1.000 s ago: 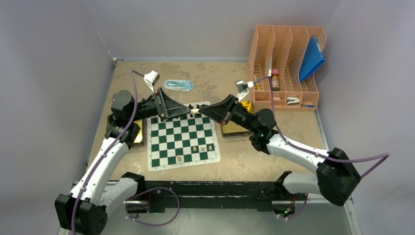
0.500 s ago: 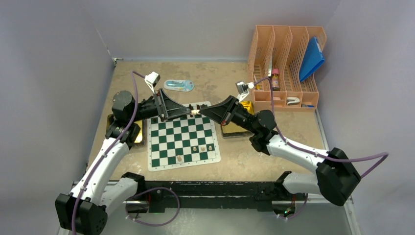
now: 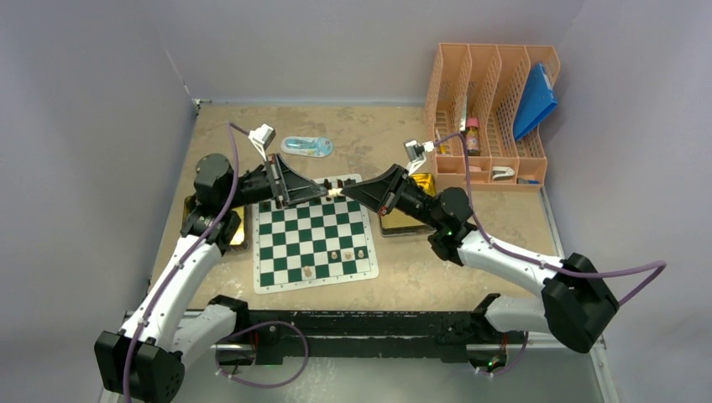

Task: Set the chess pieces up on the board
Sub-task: Pick up the chess piece from the storage box, then place the chess piece on the chessboard.

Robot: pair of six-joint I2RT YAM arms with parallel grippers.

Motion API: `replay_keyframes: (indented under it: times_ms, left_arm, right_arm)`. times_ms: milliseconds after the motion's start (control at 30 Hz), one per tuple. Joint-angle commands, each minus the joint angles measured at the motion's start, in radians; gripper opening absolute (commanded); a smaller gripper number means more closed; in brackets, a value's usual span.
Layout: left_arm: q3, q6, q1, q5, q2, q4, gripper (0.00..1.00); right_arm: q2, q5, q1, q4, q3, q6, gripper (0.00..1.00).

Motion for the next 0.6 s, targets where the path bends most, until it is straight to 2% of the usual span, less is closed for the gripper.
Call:
replay_keyframes:
  times_ms: [0, 133, 267, 433, 567]
  left_arm:
    - [0.089, 0.195, -0.005, -0.079, -0.008, -0.256, 0.0]
    - [0.186, 0.374, -0.003, -0.308, -0.01, -0.565, 0.0]
    - [0.233, 0.499, -0.003, -0.479, 0.008, -0.748, 0.0]
    - [0.252, 0.584, -0.003, -0.648, 0.017, -0.864, 0.0]
    - [0.24, 0.647, -0.003, -0.662, 0.028, -0.855, 0.0]
  right_arm:
    - [-0.033, 0.065, -0.003, -0.097, 0.042, -0.092, 0.0]
    - [-0.079, 0.152, -0.002, -0.271, 0.065, -0.241, 0.0]
    - [-0.102, 0.219, -0.002, -0.478, 0.094, -0.389, 0.0]
    - [-0.09, 0.267, 0.005, -0.699, 0.124, -0.494, 0.0]
    - [-0.079, 0.357, 0.056, -0.825, 0.11, -0.545, 0.0]
